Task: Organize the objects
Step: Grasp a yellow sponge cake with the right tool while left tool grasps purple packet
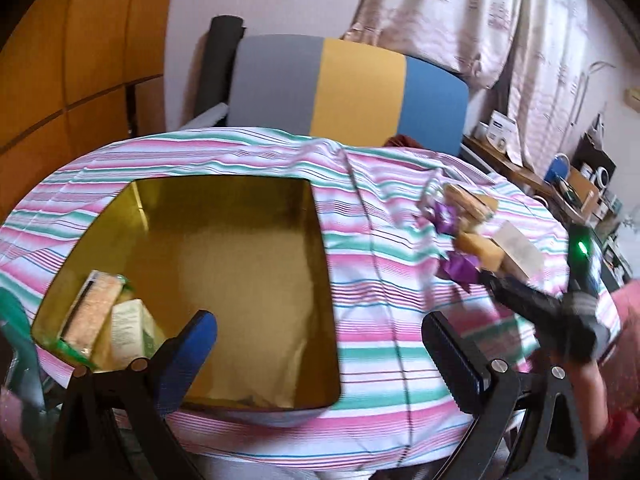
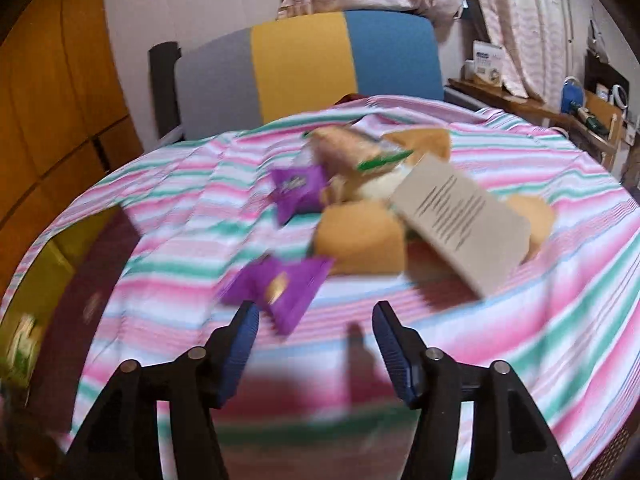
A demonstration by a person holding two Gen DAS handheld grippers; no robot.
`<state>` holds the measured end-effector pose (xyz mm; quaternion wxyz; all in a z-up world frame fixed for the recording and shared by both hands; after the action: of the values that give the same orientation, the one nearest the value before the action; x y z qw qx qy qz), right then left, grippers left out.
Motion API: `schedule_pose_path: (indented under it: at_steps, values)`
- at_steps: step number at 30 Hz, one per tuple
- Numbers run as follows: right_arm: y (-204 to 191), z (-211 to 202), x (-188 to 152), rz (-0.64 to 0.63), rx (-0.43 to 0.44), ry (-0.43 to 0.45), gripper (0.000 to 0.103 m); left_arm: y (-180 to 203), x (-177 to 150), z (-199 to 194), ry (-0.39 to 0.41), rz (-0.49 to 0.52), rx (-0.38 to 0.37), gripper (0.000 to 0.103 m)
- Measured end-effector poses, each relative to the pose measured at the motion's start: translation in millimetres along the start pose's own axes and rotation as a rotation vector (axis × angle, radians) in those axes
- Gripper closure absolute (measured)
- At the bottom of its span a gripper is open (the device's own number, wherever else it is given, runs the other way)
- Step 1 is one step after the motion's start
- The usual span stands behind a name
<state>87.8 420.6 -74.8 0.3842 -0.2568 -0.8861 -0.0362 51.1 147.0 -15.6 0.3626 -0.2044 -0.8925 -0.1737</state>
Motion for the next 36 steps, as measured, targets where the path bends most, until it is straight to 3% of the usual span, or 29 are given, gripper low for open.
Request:
schedule_pose_path:
  at_steps: [5,8,12,18,25,29,36]
  values:
    - [13.6,22.0,28.5,0.030,-0.012,0.019,0.036,14.3,-5.1,2.4,-0.024,0.018,-0.013,0.000]
    - [19.5,33.7,38.4,0.026,-0.063,0.014,0.030,17.7,-7.9,3.2,-0.039,0.022,-0.019,0.000]
    - [30.2,47.1,43.0,0.035,-0.112,-0.009,0.030,24.0,-9.3,6.0,-0.046,0.037,-0.017,0.000]
    - [42.3,51.0,38.4,0.074,-0.074,-0.038,0.030,37.3,-4.8,13.7,-0.053,0.060,-0.022,0.000]
    - [47.2,42.9,35.1,0.075,-0.005,0.000,0.040,59.7,8.4,33.8,-0.065,0.083,-0.041,0.000]
    - [48.5,33.6,26.7,0.055,-0.023,0.021,0.040,74.2,14.3,47.8,-0.079,0.101,-0.045,0.000]
    - [64.7,18.9,9.9,0.130,-0.045,0.074,0.040,114.0,27.3,85.0,-0.109,0.163,-0.069,0.000]
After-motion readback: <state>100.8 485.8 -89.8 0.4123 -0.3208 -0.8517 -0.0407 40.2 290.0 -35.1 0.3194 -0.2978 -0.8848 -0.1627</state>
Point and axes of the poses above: each gripper's, at about its wrist camera, not at the fingertips, and z roughly the way its jaws point, y to its right, x to its top, the point moved 4 cm from there along z, roughly the way its jaws point, and after that the axes turned 2 degrees about -y, right-handed, at the moved point
